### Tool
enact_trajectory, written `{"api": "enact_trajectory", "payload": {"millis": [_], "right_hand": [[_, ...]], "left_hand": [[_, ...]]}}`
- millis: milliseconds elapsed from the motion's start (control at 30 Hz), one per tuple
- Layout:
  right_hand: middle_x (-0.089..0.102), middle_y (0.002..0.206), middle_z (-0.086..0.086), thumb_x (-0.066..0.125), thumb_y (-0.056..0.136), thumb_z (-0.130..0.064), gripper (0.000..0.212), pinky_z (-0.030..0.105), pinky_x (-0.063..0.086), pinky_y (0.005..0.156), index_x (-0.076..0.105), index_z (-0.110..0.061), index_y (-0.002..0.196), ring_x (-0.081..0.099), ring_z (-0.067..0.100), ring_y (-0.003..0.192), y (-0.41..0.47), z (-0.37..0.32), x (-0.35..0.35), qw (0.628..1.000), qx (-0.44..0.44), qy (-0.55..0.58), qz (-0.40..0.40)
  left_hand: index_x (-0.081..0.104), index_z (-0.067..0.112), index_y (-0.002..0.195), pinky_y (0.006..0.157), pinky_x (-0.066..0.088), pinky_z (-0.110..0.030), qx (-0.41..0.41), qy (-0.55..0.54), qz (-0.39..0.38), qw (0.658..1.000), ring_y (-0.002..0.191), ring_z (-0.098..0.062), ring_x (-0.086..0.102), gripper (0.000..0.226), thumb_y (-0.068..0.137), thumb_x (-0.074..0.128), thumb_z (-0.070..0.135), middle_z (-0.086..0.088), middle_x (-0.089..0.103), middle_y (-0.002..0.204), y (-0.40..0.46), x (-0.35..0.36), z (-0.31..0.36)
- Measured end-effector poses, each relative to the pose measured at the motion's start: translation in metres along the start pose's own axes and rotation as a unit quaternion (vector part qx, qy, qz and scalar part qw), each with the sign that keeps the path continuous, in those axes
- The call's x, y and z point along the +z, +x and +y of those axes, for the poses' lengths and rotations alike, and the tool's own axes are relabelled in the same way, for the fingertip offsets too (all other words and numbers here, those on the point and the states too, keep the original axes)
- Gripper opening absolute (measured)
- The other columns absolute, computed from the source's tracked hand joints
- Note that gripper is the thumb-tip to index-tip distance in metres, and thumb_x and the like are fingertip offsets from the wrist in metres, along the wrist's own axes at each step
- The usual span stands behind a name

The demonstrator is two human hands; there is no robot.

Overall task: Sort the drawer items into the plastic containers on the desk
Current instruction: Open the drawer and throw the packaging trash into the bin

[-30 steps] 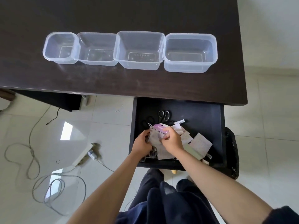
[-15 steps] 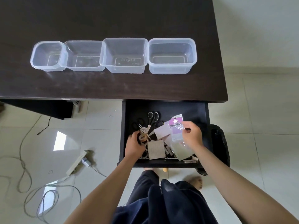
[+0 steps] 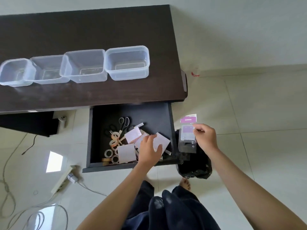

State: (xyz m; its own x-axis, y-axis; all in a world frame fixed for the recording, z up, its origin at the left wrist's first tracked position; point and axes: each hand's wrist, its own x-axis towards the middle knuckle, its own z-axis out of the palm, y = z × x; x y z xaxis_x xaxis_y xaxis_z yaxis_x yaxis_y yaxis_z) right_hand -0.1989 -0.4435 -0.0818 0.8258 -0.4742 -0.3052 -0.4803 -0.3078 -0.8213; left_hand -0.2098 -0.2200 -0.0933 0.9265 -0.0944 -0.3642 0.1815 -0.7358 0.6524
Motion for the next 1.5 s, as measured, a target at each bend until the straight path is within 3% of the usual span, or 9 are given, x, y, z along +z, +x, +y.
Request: {"api": "enact_trajectory", "payload": {"millis": [100,200,533,767,833,900,1033,1233,1500], "right_hand": [[0.067,0.091,0.001,0.06,0.082,0.003,0.02,0.024,0.044,0.079,0.071,-0.008,0.095,0.061,0.016,0.083,0.003,0.025,-0.027,1.0,0.025,0.002,0.005],[0.067,0.093,0.004,0.062,0.08,0.003,0.023,0.022,0.041,0.076,0.07,-0.008,0.097,0.059,0.017,0.08,0.006,0.048,-0.045,0.999,0.045,-0.024,-0.01],[0.067,0.103,0.01,0.052,0.08,0.006,0.031,0.028,0.046,0.077,0.066,-0.008,0.103,0.06,0.027,0.095,0.008,0.11,-0.05,0.97,0.071,-0.168,-0.158],[0.06,0.126,0.013,0.059,0.085,0.0,0.04,0.037,0.048,0.094,0.057,-0.005,0.124,0.059,0.03,0.113,0.016,0.123,-0.055,0.946,0.07,-0.21,-0.235],[0.057,0.134,0.009,0.06,0.085,-0.003,0.043,0.034,0.045,0.098,0.056,-0.006,0.128,0.056,0.028,0.118,0.018,0.125,-0.057,0.943,0.066,-0.211,-0.247],[0.054,0.137,0.004,0.062,0.085,-0.006,0.047,0.028,0.042,0.098,0.054,-0.009,0.131,0.055,0.024,0.121,0.019,0.125,-0.059,0.944,0.065,-0.208,-0.247],[0.056,0.134,0.006,0.064,0.085,-0.007,0.047,0.031,0.044,0.101,0.053,-0.012,0.131,0.056,0.023,0.119,0.017,0.121,-0.061,0.949,0.077,-0.193,-0.237],[0.062,0.125,0.005,0.064,0.086,-0.01,0.04,0.024,0.042,0.092,0.057,-0.011,0.125,0.059,0.02,0.112,0.014,0.104,-0.057,0.957,0.045,-0.177,-0.225],[0.068,0.098,0.001,0.059,0.086,-0.005,0.021,0.018,0.049,0.077,0.066,-0.013,0.104,0.063,0.012,0.083,-0.022,0.034,0.013,0.986,-0.064,-0.074,-0.135]], "left_hand": [[0.046,0.016,0.134,0.103,0.032,-0.024,0.053,0.022,-0.028,0.998,0.127,-0.021,0.043,0.052,0.089,0.061,0.036,-0.004,0.045,0.138,-0.011,0.031,0.028],[0.044,0.019,0.136,0.106,0.039,-0.035,0.054,0.036,-0.052,0.997,0.129,-0.024,0.041,0.059,0.086,0.061,0.045,-0.007,0.037,0.144,-0.017,0.054,0.044],[0.033,0.028,0.145,0.099,0.045,-0.038,0.016,0.119,-0.004,0.993,0.138,-0.022,0.031,0.055,0.093,0.05,0.031,0.001,0.029,0.154,-0.024,0.076,0.042],[0.033,0.029,0.145,0.099,0.045,-0.039,0.01,0.135,0.009,0.991,0.136,-0.025,0.034,0.054,0.093,0.049,0.03,0.0,0.032,0.153,-0.025,0.078,0.043],[0.033,0.028,0.145,0.099,0.045,-0.04,0.009,0.136,0.012,0.991,0.136,-0.024,0.034,0.054,0.093,0.049,0.03,0.001,0.032,0.153,-0.025,0.079,0.043],[0.034,0.029,0.145,0.099,0.045,-0.04,0.01,0.14,0.013,0.99,0.136,-0.025,0.034,0.054,0.093,0.049,0.03,0.001,0.032,0.153,-0.026,0.079,0.043],[0.034,0.029,0.144,0.098,0.045,-0.04,0.005,0.133,0.016,0.991,0.136,-0.024,0.034,0.054,0.093,0.05,0.03,0.002,0.032,0.153,-0.026,0.078,0.044],[0.04,0.021,0.141,0.102,0.039,-0.034,0.014,0.06,0.026,0.998,0.136,-0.022,0.034,0.052,0.093,0.055,0.031,0.001,0.036,0.15,-0.029,0.067,0.039],[0.042,0.018,0.139,0.105,0.037,-0.032,-0.001,0.033,0.061,0.998,0.135,-0.019,0.035,0.049,0.094,0.053,0.03,0.001,0.039,0.147,-0.042,0.018,0.011]]}}
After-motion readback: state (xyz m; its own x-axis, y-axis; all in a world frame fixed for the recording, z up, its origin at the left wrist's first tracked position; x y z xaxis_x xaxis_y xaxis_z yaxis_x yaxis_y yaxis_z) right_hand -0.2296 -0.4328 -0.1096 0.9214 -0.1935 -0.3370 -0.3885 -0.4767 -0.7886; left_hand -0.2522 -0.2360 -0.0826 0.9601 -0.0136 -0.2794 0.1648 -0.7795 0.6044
